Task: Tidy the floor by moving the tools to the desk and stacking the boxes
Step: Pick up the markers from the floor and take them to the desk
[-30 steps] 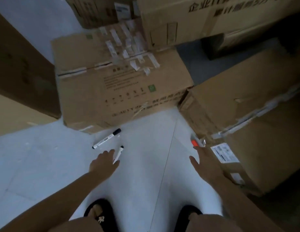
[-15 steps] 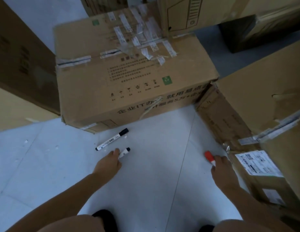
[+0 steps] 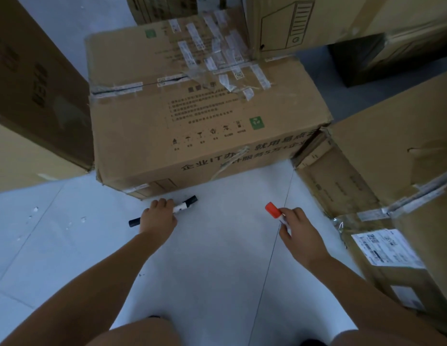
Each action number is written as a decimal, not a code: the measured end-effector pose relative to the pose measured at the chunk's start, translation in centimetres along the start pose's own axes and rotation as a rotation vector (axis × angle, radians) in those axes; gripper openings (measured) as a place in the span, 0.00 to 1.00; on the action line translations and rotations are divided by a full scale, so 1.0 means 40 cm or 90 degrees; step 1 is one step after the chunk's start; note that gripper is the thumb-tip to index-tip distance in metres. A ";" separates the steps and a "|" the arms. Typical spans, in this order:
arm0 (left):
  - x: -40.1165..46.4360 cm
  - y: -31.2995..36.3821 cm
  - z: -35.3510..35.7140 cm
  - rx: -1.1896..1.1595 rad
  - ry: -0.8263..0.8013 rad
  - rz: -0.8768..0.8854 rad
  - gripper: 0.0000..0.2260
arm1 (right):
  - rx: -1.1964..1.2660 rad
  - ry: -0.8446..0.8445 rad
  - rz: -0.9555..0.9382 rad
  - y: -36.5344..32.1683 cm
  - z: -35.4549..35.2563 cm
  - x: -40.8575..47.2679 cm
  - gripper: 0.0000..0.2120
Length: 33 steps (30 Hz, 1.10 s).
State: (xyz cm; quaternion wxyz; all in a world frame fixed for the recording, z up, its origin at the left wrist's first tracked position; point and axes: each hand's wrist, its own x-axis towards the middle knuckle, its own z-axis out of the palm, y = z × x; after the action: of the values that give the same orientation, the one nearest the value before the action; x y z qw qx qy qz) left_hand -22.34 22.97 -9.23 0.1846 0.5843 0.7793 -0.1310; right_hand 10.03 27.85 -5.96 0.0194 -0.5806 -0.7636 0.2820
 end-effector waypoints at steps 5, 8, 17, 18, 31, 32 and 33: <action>-0.113 0.058 -0.214 -0.120 -0.008 0.082 0.09 | 0.066 0.024 0.061 -0.088 -0.131 -0.054 0.16; -0.230 0.097 -0.436 -0.162 -0.002 0.124 0.09 | 0.102 0.043 0.070 -0.188 -0.311 -0.118 0.16; -0.649 0.187 -1.138 -0.350 -0.022 0.171 0.05 | 0.157 0.055 0.011 -0.525 -0.958 -0.415 0.15; -0.702 0.192 -1.210 -0.374 -0.028 0.168 0.05 | 0.165 0.053 0.011 -0.558 -1.026 -0.461 0.15; -1.165 0.223 -1.555 -0.543 -0.072 0.241 0.09 | 0.294 0.216 0.105 -0.755 -1.408 -0.998 0.17; -1.175 0.221 -1.553 -0.544 -0.083 0.261 0.08 | 0.304 0.248 0.124 -0.765 -1.397 -1.027 0.18; -1.182 0.220 -1.553 -0.541 -0.095 0.284 0.08 | 0.318 0.285 0.147 -0.776 -1.382 -1.056 0.19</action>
State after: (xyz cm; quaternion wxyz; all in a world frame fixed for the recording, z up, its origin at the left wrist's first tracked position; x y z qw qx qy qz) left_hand -10.50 10.77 67.47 0.4858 0.5993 0.6040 0.1998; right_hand 16.32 7.31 67.15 0.2956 -0.6877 -0.5773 0.3263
